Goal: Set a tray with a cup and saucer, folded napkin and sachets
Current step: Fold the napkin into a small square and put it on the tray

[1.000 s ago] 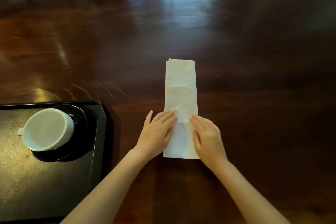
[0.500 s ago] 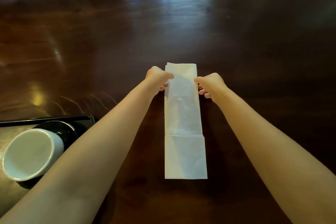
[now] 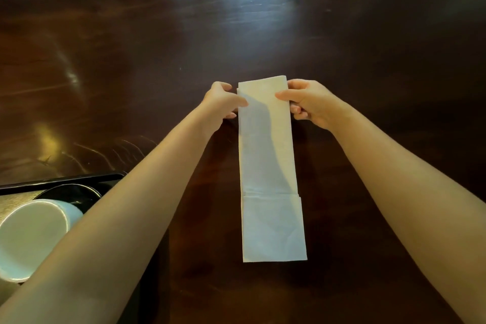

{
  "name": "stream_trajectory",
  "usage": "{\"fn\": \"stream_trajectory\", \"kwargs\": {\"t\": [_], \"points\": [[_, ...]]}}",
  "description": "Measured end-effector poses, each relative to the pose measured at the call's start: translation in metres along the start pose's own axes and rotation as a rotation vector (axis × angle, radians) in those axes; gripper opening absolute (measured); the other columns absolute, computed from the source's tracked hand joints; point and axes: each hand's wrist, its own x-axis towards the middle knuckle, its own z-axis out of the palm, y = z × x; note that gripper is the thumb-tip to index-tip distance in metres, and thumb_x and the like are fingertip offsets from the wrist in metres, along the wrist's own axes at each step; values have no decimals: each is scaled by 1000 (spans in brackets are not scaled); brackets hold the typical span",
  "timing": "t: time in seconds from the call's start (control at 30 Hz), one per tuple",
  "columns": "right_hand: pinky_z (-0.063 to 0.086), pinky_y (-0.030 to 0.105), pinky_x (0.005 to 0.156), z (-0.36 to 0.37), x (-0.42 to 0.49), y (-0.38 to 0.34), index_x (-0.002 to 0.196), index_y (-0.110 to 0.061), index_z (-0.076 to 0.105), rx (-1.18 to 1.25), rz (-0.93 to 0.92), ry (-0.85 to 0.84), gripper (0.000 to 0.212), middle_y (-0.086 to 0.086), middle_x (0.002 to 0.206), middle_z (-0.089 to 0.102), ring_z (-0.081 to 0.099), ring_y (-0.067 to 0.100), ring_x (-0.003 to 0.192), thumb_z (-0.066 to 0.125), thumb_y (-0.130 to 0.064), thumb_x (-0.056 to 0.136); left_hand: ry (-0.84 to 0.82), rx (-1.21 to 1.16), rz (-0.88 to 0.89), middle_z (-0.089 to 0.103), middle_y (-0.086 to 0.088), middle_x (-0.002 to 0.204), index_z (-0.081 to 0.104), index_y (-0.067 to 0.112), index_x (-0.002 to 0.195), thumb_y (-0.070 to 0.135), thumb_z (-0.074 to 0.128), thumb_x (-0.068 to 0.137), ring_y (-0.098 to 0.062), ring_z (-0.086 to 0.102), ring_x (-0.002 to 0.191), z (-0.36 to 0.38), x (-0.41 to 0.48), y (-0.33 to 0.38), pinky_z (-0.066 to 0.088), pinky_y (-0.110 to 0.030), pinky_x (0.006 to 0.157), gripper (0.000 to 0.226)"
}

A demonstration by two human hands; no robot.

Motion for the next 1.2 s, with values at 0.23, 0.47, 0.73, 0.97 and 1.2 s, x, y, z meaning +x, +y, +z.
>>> {"fn": "stream_trajectory", "kwargs": {"t": [0.23, 0.47, 0.73, 0.97, 1.2], "points": [[47, 18, 52, -6, -25, -14, 110, -12, 63, -79, -113, 92, 25, 1, 83, 67, 55, 5, 54, 64, -15, 86, -170, -106, 137, 60, -4, 82, 69, 16, 89, 5, 65, 80, -9, 45, 57, -24, -30, 18, 35, -18, 51, 15], [57, 30, 80, -6, -77, 12, 100, -6, 68, 216, -199, -30, 25, 13, 98, 70, 68, 21, 94, 53, -25, 92, -54, -36, 510, 69, -7, 82, 68, 13, 86, -2, 65, 80, -16, 67, 70, -15, -91, -23, 58, -29, 69, 17], [48, 6, 79, 18, -108, 96, 96, -17, 66, -440, -379, 138, 13, -6, 106, 57, 59, 6, 98, 64, -11, 85, 18, 244, 677, 61, 3, 106, 68, 11, 92, 13, 63, 84, -5, 56, 100, 23, -129, -101, 47, -15, 85, 9], [44, 4, 75, 25, -113, 114, 101, -14, 66, -569, -531, 218, 18, -8, 108, 51, 52, 4, 97, 63, -6, 85, 164, 484, 748, 66, -5, 110, 70, 10, 90, 6, 63, 84, -22, 52, 109, 38, -136, -113, 42, -31, 91, 10], [46, 30, 85, 36, -130, 127, 100, -10, 69, -730, -590, 273, 15, 4, 104, 63, 51, 19, 98, 61, -10, 87, 290, 889, 587, 37, -8, 149, 40, 17, 136, 36, 30, 95, -29, 25, 141, 78, -169, -131, 11, -49, 115, 46]]}}
